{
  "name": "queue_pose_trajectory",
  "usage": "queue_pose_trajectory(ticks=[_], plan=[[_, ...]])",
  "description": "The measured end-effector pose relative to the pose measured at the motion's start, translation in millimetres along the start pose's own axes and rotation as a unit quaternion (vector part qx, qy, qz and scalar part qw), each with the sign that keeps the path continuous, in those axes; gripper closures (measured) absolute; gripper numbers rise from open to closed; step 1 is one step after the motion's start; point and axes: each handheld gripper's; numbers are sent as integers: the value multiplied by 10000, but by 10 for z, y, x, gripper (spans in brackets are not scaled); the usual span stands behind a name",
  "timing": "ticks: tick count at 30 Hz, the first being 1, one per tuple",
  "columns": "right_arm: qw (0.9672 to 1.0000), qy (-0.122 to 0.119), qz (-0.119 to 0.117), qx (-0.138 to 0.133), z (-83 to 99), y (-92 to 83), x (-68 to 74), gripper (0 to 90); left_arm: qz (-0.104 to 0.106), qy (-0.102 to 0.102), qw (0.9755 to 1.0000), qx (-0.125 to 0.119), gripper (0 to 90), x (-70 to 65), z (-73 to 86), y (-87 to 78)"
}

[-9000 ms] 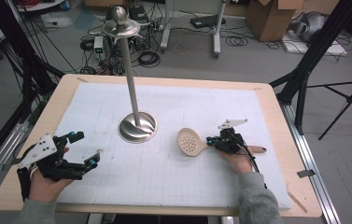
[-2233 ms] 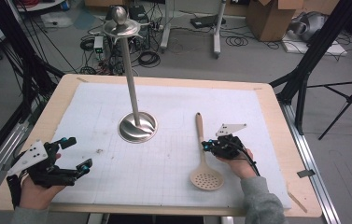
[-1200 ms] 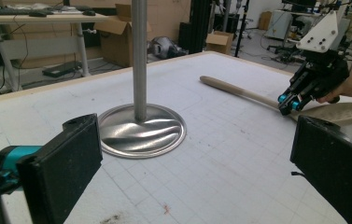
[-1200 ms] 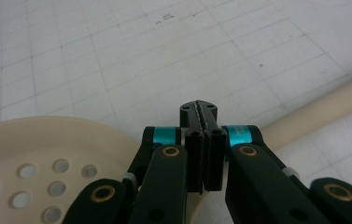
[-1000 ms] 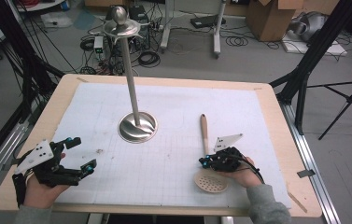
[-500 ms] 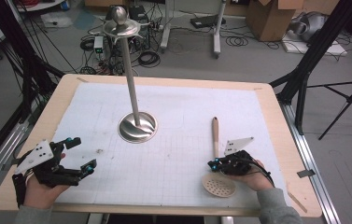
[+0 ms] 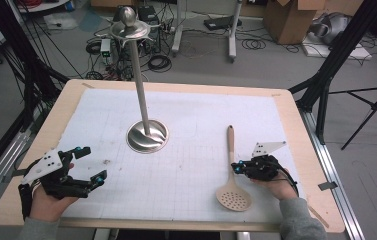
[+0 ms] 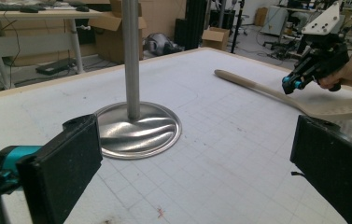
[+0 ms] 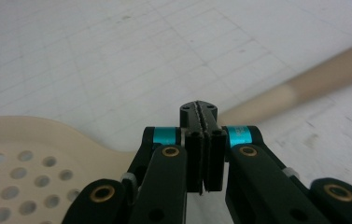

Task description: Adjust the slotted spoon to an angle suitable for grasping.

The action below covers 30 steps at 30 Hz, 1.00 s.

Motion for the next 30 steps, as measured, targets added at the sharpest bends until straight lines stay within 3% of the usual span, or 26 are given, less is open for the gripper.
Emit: queue_pose_trajectory(ticks=[11,16,30], plan=[[9989,318,342,87,38,67,-170,899,-67,-23,10000,-36,25,6,18,-64],[9986,386,355,47,22,118,-223,899,-103,-43,9999,-8,25,13,35,-75],[9991,224,360,51,-75,188,-284,900,-106,53,9999,79,25,-41,41,-36]])
Point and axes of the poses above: each handheld gripper's, and its own axes: y roughly forward along the jaws, z roughly out of its underside, x roughly to its left, and after that the axes turned 14 degrees about x, right-handed
